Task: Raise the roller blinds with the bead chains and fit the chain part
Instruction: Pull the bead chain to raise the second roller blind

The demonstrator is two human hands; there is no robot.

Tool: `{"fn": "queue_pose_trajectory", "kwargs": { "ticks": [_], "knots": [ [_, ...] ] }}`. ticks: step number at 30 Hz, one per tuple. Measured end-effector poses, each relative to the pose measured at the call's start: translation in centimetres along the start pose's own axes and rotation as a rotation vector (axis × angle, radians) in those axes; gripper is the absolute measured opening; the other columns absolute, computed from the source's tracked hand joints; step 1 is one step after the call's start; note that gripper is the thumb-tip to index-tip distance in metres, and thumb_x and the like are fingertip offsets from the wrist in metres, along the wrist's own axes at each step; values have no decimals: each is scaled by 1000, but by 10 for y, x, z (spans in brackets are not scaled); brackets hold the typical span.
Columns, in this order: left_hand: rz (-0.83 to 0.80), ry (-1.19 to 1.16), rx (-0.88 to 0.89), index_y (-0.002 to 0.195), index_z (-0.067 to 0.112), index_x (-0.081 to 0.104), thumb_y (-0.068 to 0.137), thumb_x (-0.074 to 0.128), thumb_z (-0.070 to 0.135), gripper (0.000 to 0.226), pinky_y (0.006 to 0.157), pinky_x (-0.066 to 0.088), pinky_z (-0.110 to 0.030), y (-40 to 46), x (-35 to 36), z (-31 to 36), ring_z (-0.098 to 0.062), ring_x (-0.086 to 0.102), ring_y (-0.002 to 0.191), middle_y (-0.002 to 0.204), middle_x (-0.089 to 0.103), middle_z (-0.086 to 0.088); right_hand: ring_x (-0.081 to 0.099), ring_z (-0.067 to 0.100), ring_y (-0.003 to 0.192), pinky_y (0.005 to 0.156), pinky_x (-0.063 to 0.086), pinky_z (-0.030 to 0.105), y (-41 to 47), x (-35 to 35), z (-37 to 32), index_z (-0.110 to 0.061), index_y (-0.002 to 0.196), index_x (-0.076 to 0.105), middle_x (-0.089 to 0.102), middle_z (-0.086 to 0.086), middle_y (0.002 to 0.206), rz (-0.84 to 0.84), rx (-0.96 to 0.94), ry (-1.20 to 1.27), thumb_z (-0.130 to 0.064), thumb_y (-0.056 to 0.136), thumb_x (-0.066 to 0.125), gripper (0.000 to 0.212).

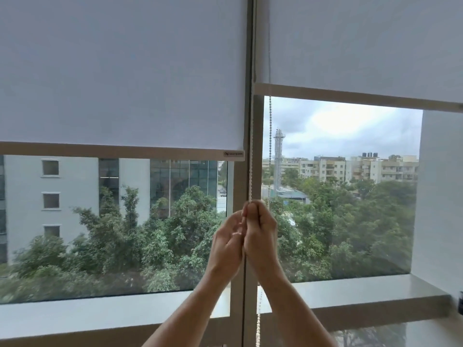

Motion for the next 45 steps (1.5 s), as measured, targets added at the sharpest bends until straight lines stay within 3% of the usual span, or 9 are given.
{"fn": "queue_pose_trajectory", "kwargs": {
  "ticks": [4, 10, 13, 20, 32, 36, 40, 43, 45],
  "knots": [
    [62, -8, 60, 120, 21, 60, 80, 48, 17, 42, 88, 57, -34, 34, -17, 40, -18, 64, 106, 114, 66, -2, 35, 16, 54, 50, 31, 34, -8, -11, 14, -26, 70, 52, 44, -6, 60, -26, 29, -15, -27, 103, 43, 35],
    [36, -152, 56, 93, 11, 64, 104, 40, 30, 33, 43, 32, -23, 71, 16, 109, -7, 42, 45, 56, 49, 6, 29, 18, 54, 47, 23, 33, -23, 0, 15, -25, 73, 51, 42, -2, 63, -108, 42, -34, -22, 102, 42, 31],
    [146, -107, 106, 70, 18, 59, 104, 43, 26, 38, 41, 22, -25, 66, 13, 107, -6, 30, 40, 46, 39, 11, 32, 16, 52, 47, 26, 34, -24, -3, 12, -23, 71, 55, 43, -2, 61, -197, 84, -28, -15, 105, 44, 36],
    [216, 75, 124, 67, 18, 57, 103, 45, 20, 37, 45, 32, -16, 33, -4, 69, 1, 37, 41, 43, 47, 14, 71, 22, 71, 69, 60, 33, 45, -17, -20, -9, 103, 68, 71, 13, 83, -151, 136, 53, -35, 107, 34, 43],
    [168, 119, 157, 64, 24, 54, 101, 46, 18, 38, 46, 24, -21, -23, 3, 40, -4, 30, 46, 47, 41, 11, 53, 14, 50, 45, 46, 27, 141, 51, -142, -10, 100, 62, 58, 5, 69, -194, 34, 150, -30, 108, 38, 32],
    [127, 89, 169, 63, 26, 54, 99, 46, 36, 38, 48, 25, -16, -37, 4, 27, -1, 31, 46, 46, 42, 13, 28, 7, 37, 37, 23, 19, 140, 52, -137, -16, 77, 59, 40, -9, 48, -128, 66, 166, -26, 109, 38, 39],
    [-21, 102, 68, 68, 21, 65, 84, 52, 68, 51, 47, 23, -26, -32, -5, 1, -13, 32, 44, 45, 38, 8, 28, 2, 38, 39, 25, 21, 121, 43, -121, -19, 67, 57, 39, -14, 45, -61, -28, 107, -17, 106, 41, 42],
    [-70, 125, 41, 77, 9, 70, 80, 45, 77, 73, 54, 44, -29, -13, -14, 7, -21, 53, 53, 59, 63, -4, 32, 3, 42, 42, 27, 23, 103, 40, -104, -24, 65, 58, 43, -13, 48, -48, -70, 71, -16, 105, 45, 43],
    [30, 100, 39, 88, 15, 73, 88, 39, 66, 61, 67, 54, -30, 12, -23, 29, -25, 67, 71, 78, 74, -7, 34, 7, 45, 45, 27, 25, 90, 40, -89, -27, 63, 59, 43, -13, 49, -39, -72, 50, -24, 106, 46, 44]
  ]
}}
Point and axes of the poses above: each hand's wrist, its own y-axis towards the middle knuckle, its own x-axis out of the palm, z = x × y, the point moved 6 cm from there along y, towards the middle knuckle
